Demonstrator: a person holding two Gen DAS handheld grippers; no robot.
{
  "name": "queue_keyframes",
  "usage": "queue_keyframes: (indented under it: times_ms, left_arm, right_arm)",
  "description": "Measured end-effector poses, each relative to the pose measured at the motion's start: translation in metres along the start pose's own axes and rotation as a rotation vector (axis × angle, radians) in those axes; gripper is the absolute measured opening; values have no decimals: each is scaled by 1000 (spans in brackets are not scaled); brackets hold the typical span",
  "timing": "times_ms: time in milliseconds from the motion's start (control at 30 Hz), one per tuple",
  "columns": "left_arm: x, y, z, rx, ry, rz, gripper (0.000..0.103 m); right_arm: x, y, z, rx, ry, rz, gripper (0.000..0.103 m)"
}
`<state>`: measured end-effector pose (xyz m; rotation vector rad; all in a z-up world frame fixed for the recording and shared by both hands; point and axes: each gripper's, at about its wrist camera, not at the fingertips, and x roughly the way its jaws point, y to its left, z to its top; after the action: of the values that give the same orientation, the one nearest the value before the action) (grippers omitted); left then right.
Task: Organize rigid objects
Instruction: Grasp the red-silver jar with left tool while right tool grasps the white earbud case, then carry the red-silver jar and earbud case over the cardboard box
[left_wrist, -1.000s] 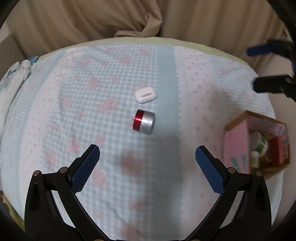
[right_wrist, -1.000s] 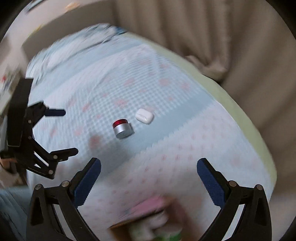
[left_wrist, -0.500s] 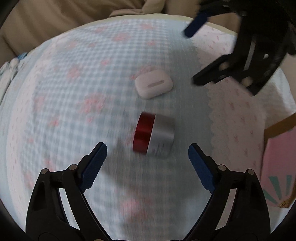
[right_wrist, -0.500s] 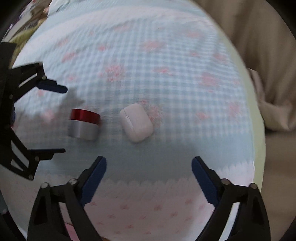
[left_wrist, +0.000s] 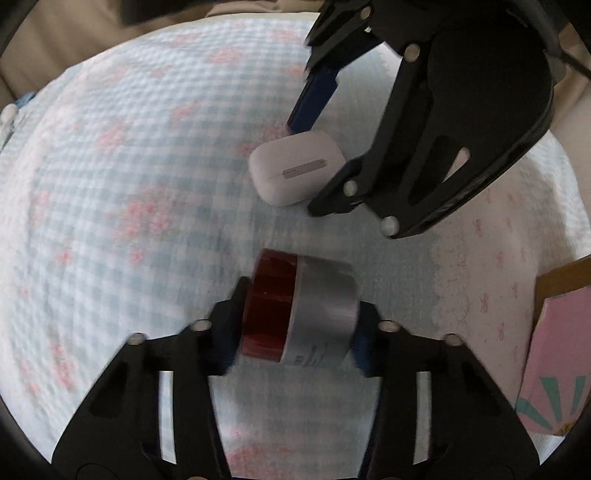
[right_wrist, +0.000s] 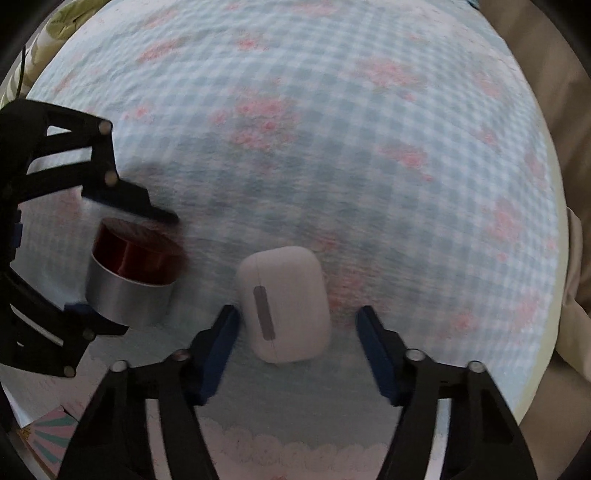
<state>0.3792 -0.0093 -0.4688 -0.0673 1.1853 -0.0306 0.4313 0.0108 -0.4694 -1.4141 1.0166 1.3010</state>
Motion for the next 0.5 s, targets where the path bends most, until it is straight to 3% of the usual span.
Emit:
queue_keyframes:
  times_ms: [67,367,500]
  left_arm:
    - [-1,-1,-1,3,-6,0,41]
    - [-6,4,-6,-15,-5,-19,40]
    - [-11,9,-11,-21,0,-21,40]
  right_arm:
    - [0,4,2,-12,-10,4,44]
    - [-7,11,10,0,-4,-12,43]
    - [-11,11,12,52,-14,20,43]
